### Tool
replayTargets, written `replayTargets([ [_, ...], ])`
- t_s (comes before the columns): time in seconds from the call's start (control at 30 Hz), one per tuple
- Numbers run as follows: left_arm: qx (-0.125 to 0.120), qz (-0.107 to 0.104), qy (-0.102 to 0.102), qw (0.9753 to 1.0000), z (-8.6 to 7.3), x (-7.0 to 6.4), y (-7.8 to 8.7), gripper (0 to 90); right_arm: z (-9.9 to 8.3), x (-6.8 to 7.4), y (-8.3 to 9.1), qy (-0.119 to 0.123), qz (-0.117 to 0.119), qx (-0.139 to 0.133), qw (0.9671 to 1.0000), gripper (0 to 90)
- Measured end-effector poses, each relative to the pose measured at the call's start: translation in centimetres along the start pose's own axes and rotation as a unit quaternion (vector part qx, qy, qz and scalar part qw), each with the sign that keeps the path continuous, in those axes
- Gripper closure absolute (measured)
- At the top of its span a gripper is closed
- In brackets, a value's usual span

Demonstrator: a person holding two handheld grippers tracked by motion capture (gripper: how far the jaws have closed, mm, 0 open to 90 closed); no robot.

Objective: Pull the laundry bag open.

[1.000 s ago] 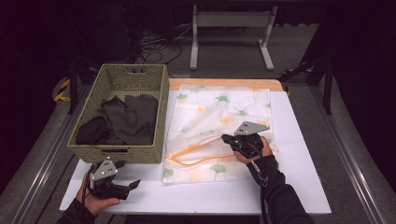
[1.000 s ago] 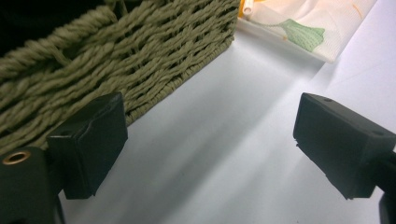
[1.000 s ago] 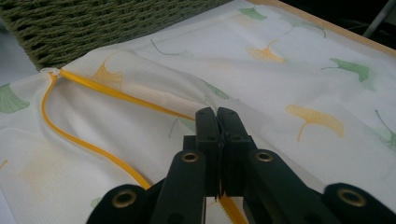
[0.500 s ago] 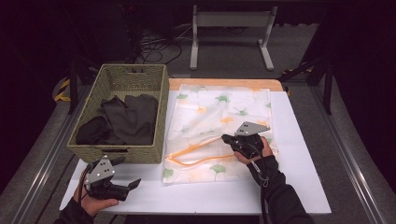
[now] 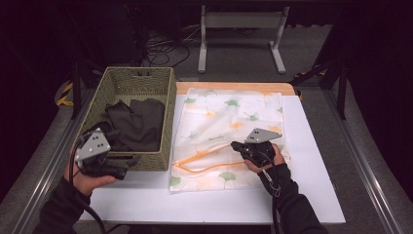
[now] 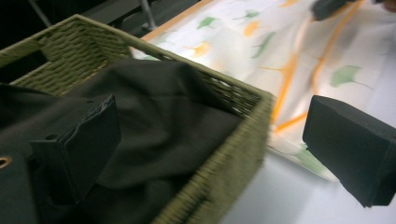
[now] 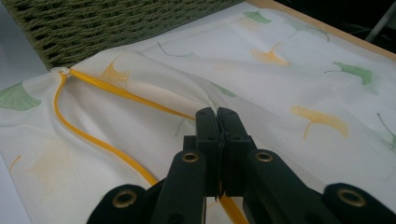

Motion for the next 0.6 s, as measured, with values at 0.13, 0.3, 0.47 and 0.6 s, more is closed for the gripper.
replayTargets([
  [0.13, 0.034, 0.004, -0.008, 0.9994, 1.2, 1.6, -1.2, 3.9, -0.1, -0.1, 0.0, -0.002, 0.001, 0.000, 1.0000, 88.2],
  [0.3, 0.069, -0.007, 0.002, 0.9976, 2.7, 4.0, -3.9, 3.9, -0.4, -0.2, -0.4, -0.006, 0.005, 0.008, 0.9999, 88.2],
  [0.47, 0.122, -0.006, 0.016, 0.9924, 3.1, 5.8, -7.4, 3.7, -0.7, -0.2, -0.6, -0.007, 0.010, 0.018, 0.9998, 88.1],
  [0.6, 0.151, 0.006, 0.022, 0.9883, 2.9, 6.6, -9.0, 3.7, -0.9, -0.3, -0.8, -0.006, 0.012, 0.024, 0.9996, 88.1],
])
Point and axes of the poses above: each handheld gripper's, and its own axes: y roughly backward along the jaws, z roughly out of its top, x roughly to its left, the point moved 2 cm from there along -y, roughly forward along the jaws, and after that the axes turned 3 degrees about x, right-handed, at the moved point
